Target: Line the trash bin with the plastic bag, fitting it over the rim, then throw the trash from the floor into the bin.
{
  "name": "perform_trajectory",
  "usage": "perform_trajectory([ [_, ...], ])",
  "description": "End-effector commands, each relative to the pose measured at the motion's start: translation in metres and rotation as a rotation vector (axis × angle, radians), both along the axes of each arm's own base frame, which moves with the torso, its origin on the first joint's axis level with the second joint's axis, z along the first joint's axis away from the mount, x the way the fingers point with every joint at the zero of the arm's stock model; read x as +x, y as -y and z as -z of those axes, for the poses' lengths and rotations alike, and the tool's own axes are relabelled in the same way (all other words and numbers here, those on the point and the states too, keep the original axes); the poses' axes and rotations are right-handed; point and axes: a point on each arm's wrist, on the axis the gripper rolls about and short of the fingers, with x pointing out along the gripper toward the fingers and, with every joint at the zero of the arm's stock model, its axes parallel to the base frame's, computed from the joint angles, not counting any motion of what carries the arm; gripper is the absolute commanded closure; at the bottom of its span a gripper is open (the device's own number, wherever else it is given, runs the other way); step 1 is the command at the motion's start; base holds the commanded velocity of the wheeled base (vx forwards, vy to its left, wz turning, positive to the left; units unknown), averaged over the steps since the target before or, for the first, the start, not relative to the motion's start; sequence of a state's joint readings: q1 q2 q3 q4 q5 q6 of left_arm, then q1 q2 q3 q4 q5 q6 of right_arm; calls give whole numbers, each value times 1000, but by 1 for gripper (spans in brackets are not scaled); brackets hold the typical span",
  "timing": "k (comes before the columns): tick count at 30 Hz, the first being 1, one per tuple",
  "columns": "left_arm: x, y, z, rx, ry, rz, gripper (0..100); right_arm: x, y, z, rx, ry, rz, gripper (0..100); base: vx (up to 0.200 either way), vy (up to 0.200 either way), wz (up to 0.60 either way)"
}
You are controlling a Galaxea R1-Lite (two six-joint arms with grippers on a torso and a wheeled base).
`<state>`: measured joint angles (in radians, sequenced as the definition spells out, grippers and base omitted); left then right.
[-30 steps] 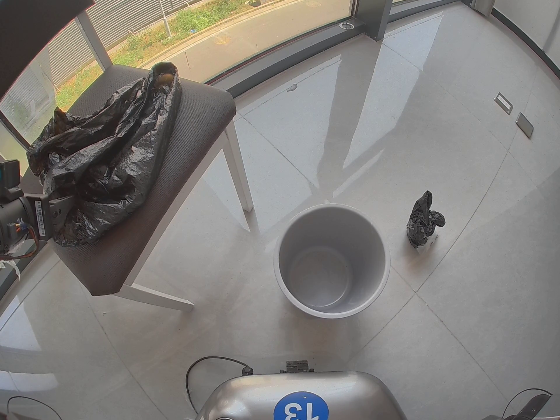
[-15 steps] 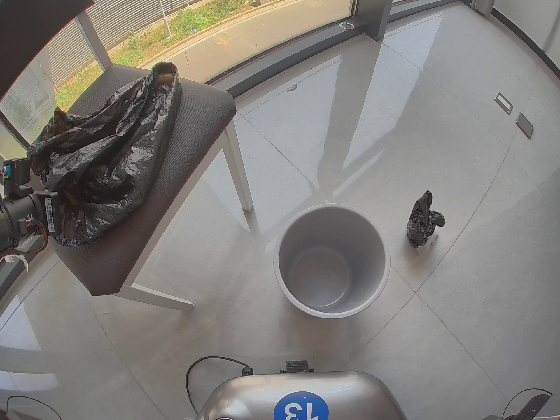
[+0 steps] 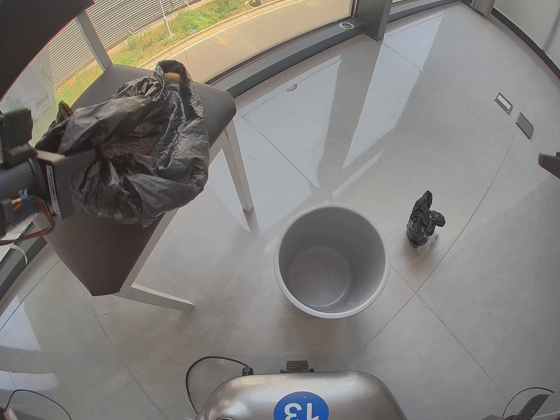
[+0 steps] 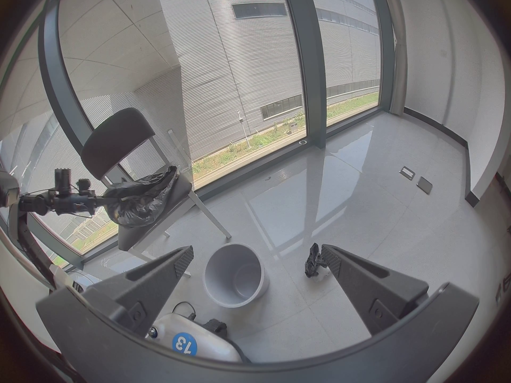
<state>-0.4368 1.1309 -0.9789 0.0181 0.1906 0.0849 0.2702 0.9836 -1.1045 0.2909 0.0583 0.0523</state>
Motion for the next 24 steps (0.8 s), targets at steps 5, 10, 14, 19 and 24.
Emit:
perform_trajectory([
  [5, -32, 26, -51, -97, 135, 252, 100, 65, -27, 13, -19, -42, -53, 0, 0, 0, 0],
  [10, -38, 43, -64, -112, 135, 367, 100, 81, -43, 18, -18, -38, -105, 0, 0, 0, 0],
  [14, -37, 54, -66, -114, 130, 417, 100, 90, -49, 17, -17, -36, -116, 0, 0, 0, 0],
  [19, -31, 66, -72, -121, 134, 439, 100, 93, -54, 19, -13, -26, -134, 0, 0, 0, 0],
  [24, -27, 76, -84, -147, 156, 460, 100, 90, -61, 22, -12, -39, -166, 0, 0, 0, 0],
])
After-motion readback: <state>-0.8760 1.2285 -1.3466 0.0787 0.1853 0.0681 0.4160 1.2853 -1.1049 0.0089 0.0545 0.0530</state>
